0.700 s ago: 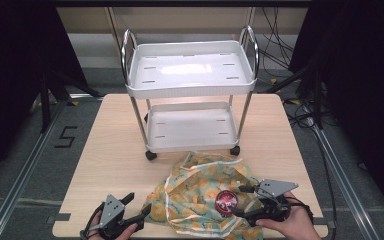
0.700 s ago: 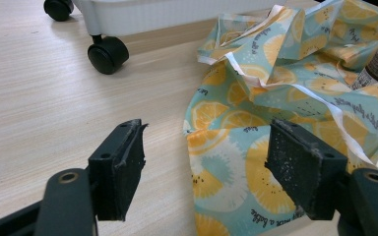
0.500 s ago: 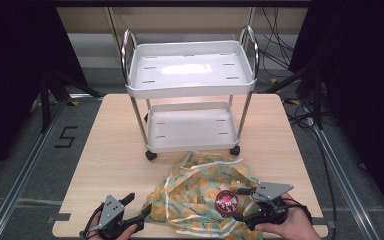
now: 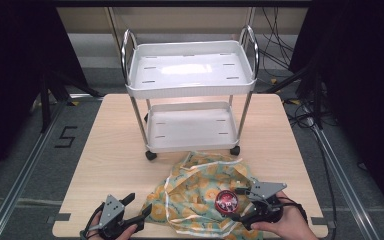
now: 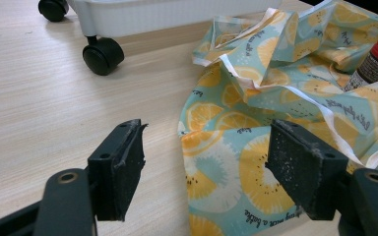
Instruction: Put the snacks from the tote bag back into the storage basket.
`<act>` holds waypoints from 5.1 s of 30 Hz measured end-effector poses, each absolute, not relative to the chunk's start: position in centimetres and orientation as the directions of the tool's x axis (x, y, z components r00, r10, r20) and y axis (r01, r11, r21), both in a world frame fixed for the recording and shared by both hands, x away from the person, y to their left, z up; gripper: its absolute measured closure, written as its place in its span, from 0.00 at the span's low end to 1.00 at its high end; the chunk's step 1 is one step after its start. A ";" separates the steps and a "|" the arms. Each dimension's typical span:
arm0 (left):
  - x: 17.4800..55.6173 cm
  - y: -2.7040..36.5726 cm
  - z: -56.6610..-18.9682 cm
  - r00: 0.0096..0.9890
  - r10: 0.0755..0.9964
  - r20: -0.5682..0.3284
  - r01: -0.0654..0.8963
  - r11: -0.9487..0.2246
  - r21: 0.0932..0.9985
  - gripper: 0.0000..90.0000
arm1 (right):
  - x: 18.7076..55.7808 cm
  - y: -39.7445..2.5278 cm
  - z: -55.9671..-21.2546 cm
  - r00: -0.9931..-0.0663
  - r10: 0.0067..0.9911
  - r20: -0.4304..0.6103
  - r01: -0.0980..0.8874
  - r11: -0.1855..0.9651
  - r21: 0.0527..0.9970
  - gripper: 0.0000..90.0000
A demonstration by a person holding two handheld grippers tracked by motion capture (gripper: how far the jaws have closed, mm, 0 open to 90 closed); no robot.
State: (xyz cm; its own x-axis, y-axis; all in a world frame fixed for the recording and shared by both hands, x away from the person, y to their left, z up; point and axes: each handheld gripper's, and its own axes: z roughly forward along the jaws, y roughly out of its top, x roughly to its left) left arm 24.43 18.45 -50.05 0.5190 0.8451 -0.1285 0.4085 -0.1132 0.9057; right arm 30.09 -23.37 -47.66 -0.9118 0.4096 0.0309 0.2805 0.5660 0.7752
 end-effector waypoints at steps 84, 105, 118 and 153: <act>24.4 18.4 -50.0 0.517 0.846 -0.129 0.398 -0.104 0.912 0.33 | 31.0 -22.1 -43.2 -0.916 0.397 -0.057 0.169 0.511 0.843 0.29; 24.3 18.5 -49.9 0.513 0.849 -0.127 0.397 -0.103 0.912 0.33 | 31.8 -20.7 -43.1 -0.914 0.403 -0.041 0.186 0.507 0.841 0.29; 24.3 18.3 -49.9 0.518 0.846 -0.125 0.396 -0.107 0.912 0.33 | 32.1 -19.8 -43.1 -0.923 0.383 -0.044 0.170 0.507 0.845 0.29; 24.2 18.5 -49.8 0.515 0.850 -0.114 0.393 -0.115 0.912 0.33 | 33.2 -19.1 -42.3 -0.921 0.385 -0.055 0.156 0.496 0.854 0.29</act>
